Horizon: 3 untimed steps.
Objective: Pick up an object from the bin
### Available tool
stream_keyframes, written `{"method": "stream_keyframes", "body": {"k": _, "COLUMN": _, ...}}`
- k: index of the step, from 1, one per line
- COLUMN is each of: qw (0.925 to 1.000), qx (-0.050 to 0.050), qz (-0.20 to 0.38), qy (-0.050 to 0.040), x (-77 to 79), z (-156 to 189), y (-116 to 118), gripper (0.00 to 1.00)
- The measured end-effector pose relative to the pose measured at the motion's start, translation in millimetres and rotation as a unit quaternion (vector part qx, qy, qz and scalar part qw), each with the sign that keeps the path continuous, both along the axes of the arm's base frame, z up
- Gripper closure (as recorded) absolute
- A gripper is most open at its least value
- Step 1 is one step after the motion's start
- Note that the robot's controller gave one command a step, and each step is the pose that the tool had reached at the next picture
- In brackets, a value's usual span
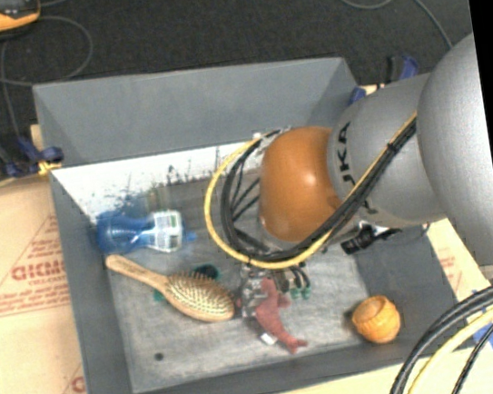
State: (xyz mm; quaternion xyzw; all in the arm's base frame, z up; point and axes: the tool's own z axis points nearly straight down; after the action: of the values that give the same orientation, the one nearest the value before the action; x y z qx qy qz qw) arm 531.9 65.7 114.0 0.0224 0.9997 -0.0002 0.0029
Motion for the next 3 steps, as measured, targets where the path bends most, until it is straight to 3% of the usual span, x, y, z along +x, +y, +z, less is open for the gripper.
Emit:
{"method": "stream_keyframes", "body": {"k": 1, "qw": 1.0000, "qx": 0.000, "qz": -0.004, "qy": 0.0057, "x": -2.0, "z": 41.0, "y": -7.5, "gripper": 1.00}}
{"method": "stream_keyframes", "body": {"k": 2, "qw": 1.0000, "qx": 0.001, "qz": -0.005, "qy": 0.0042, "x": -1.7, "z": 102.6, "y": -5.2, "gripper": 1.00}}
{"method": "stream_keyframes", "body": {"k": 3, "qw": 1.0000, "qx": 0.001, "qz": -0.009, "qy": 0.0013, "x": 5.0, "z": 109.4, "y": -7.9, "gripper": 0.00}}
